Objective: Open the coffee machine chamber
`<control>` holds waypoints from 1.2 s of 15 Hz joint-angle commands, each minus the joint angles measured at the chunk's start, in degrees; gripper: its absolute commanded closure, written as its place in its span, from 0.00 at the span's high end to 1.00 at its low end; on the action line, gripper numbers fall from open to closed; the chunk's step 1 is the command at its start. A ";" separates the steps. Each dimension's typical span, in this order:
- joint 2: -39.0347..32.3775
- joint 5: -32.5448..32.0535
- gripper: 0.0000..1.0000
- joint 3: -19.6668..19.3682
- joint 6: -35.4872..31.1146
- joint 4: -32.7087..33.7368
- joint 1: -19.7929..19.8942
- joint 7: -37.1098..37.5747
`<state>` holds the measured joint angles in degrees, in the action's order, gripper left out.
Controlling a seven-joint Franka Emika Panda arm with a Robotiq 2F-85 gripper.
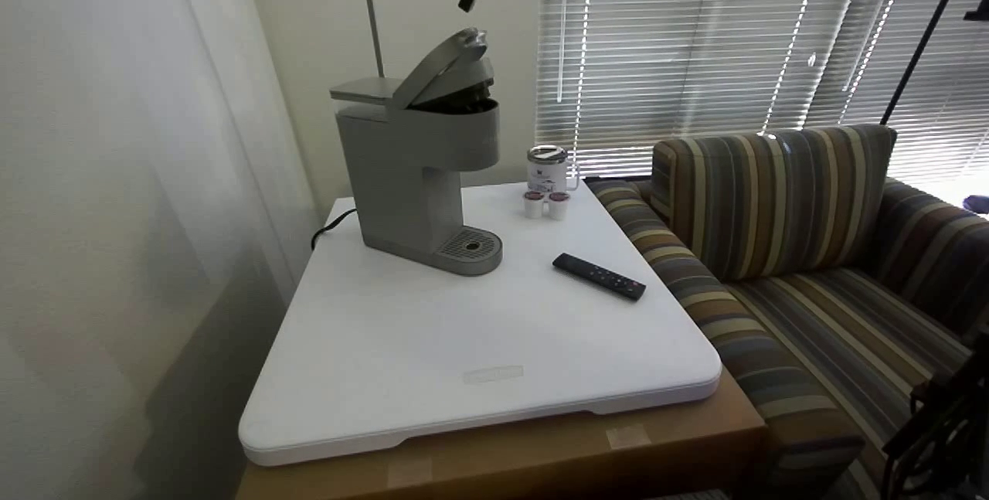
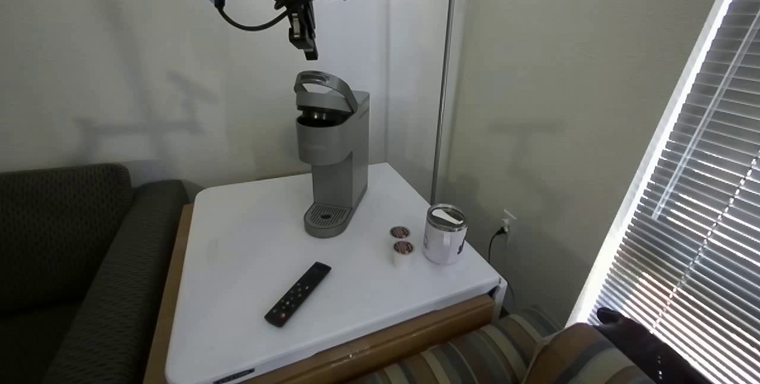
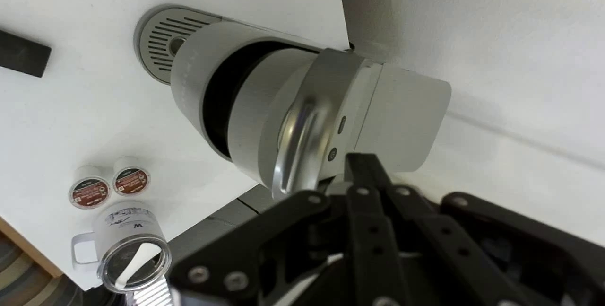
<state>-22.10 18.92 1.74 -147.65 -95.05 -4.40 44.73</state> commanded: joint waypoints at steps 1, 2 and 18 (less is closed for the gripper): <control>0.04 -0.98 0.00 -1.39 -0.45 -0.23 -0.64 2.11; 0.25 -0.76 0.00 -1.34 -0.73 -0.52 -0.52 2.16; 7.93 -3.55 0.33 -1.35 2.27 -6.53 -0.38 1.66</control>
<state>-17.31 16.13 0.96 -147.24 -98.44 -4.49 45.94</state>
